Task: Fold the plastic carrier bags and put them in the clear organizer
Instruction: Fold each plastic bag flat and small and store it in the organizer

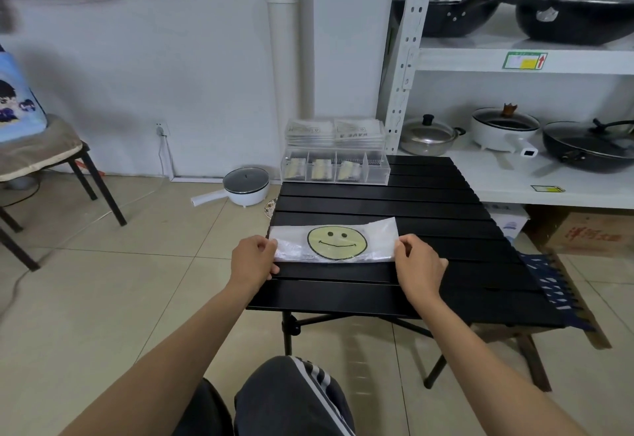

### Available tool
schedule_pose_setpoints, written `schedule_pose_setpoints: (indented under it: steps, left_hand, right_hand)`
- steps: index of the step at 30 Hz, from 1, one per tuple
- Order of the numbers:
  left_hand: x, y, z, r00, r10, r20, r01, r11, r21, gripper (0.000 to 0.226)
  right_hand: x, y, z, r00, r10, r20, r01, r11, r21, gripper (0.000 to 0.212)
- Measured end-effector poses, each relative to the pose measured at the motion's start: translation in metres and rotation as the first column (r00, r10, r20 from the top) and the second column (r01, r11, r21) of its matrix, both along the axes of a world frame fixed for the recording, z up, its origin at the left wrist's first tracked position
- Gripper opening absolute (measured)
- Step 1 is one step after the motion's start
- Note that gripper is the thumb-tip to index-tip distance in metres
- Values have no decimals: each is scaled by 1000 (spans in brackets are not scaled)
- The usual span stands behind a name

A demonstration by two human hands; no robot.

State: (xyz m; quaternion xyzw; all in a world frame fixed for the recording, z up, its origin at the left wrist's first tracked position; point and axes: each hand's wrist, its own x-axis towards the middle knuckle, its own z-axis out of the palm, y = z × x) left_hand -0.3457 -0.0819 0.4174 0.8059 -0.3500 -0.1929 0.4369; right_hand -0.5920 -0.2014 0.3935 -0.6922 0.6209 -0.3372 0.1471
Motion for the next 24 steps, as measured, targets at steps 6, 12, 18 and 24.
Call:
schedule_pose_setpoints:
  steps: [6, 12, 18, 24]
  left_hand:
    - [-4, 1, -4, 990, -38, 138, 27, 997, 76, 10]
    - [-7, -1, -2, 928, -126, 351, 69, 983, 169, 35]
    - [-9, -5, -5, 926, -90, 366, 42, 990, 137, 49]
    - [-10, -13, -8, 961, -21, 276, -6, 996, 94, 53]
  right_hand:
    - [-8, 11, -1, 997, -15, -81, 10, 998, -58, 21]
    - [-9, 11, -4, 977, -5, -215, -7, 999, -52, 28]
    - [-9, 10, -2, 990, 47, -132, -49, 999, -9, 46]
    - [-9, 7, -2, 995, 80, -66, -81, 997, -3, 44]
